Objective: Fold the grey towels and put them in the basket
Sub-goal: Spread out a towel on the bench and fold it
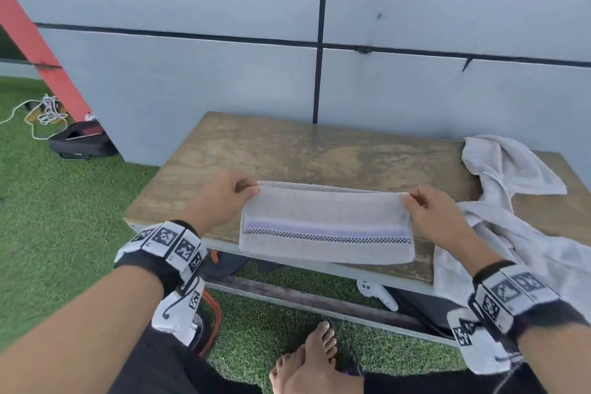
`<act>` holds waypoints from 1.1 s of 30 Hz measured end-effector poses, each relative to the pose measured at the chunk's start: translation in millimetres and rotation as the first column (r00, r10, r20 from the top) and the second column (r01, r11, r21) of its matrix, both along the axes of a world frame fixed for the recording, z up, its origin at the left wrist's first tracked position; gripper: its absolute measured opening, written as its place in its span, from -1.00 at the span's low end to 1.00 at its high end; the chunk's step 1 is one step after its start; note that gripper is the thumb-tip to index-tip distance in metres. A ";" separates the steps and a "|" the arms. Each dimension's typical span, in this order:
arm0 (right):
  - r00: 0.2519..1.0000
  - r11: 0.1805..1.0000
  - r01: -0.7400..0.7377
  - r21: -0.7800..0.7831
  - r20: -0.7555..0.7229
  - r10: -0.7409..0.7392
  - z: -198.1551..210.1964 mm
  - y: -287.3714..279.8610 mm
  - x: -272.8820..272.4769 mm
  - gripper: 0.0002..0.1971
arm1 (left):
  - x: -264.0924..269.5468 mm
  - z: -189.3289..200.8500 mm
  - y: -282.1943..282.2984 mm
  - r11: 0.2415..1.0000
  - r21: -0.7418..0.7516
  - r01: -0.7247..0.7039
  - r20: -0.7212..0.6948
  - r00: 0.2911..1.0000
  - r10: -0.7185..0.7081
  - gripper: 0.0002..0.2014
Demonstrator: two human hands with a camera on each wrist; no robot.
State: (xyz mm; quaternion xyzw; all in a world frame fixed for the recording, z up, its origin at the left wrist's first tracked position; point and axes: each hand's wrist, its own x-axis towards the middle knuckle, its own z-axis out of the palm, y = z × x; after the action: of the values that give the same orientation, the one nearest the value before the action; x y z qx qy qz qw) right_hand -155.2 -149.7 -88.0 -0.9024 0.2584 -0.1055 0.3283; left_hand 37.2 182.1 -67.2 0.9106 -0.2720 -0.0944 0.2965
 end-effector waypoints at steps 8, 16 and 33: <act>0.977 0.986 0.160 -0.043 -0.136 -0.164 -19.6 -12.1 41.9 -0.83 | 30.2 -17.3 -47.7 0.993 -0.006 -0.116 0.080 0.990 0.116 -0.84; 0.969 0.982 0.184 -0.050 -0.158 -0.190 -33.2 -13.4 54.5 -0.87 | 39.3 -41.2 -58.1 0.981 0.107 -0.159 0.070 0.986 0.152 -0.75; 0.970 0.970 0.224 -0.093 -0.079 -0.232 -38.5 -9.6 56.1 -0.80 | 41.8 -44.3 -58.0 0.970 0.127 -0.206 0.078 0.977 0.197 -0.80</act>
State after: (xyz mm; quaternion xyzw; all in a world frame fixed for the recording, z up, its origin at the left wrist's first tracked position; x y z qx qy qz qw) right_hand -99.1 -159.3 -126.5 -0.8833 0.3702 -0.1129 0.2645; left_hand 79.0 124.1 -111.5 0.9540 -0.1806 -0.0524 0.2334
